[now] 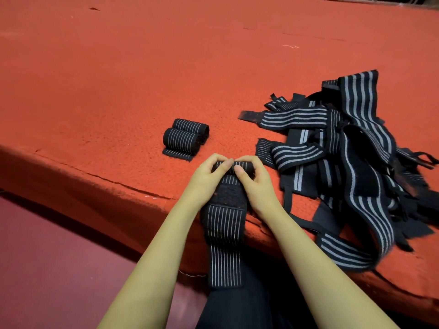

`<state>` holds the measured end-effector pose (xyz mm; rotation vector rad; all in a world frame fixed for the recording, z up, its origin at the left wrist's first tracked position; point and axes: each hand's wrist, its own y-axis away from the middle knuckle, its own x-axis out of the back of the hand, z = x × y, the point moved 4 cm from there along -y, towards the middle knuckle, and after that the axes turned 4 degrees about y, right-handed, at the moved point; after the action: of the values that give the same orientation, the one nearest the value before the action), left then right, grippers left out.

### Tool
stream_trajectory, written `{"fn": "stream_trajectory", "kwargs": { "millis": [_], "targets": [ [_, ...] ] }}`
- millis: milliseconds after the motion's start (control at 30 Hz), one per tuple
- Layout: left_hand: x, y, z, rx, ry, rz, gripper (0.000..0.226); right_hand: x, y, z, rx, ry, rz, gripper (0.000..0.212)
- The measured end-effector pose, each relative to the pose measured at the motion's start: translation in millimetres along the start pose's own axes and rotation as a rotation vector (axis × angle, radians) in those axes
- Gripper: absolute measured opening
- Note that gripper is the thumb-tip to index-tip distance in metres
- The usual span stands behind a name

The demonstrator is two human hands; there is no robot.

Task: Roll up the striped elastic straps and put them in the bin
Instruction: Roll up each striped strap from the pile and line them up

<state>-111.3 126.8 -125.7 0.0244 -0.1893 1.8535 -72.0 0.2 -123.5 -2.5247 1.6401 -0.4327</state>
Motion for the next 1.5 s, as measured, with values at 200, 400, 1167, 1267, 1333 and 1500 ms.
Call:
{"fn": "stream_trajectory", "kwargs": {
  "millis": [200,400,1167,1267,1333,1500],
  "targets": [
    [6.4,5.8,-1.3,-0.045,0.114,0.033,0.007,-3.4,-0.4,10.2,-0.135,-0.103,0.021,0.004],
    [4.4,3.6,0.7,0.003,0.105,0.064,0.013,-3.7,-0.2,8.1,-0.076,0.028,0.009,0.003],
    [-1.8,-1.8,-1.1,0.067,0.043,-0.015,0.031,-0.4,-1.0,5.7,-0.039,0.065,0.051,0.008],
    [-1.3,-0.6,-2.1,0.023,0.081,0.005,0.019,-1.5,-1.1,10.1,-0.118,0.007,0.062,0.003],
    [0.6,0.9,-2.2,-0.011,0.114,0.009,0.014,-2.0,-1.4,11.6,-0.161,-0.008,0.089,0.008],
    [3.4,2.7,-6.0,0.017,0.261,-0.075,0.012,-2.9,-1.5,9.6,-0.153,0.084,0.076,0.018]
  ]
}}
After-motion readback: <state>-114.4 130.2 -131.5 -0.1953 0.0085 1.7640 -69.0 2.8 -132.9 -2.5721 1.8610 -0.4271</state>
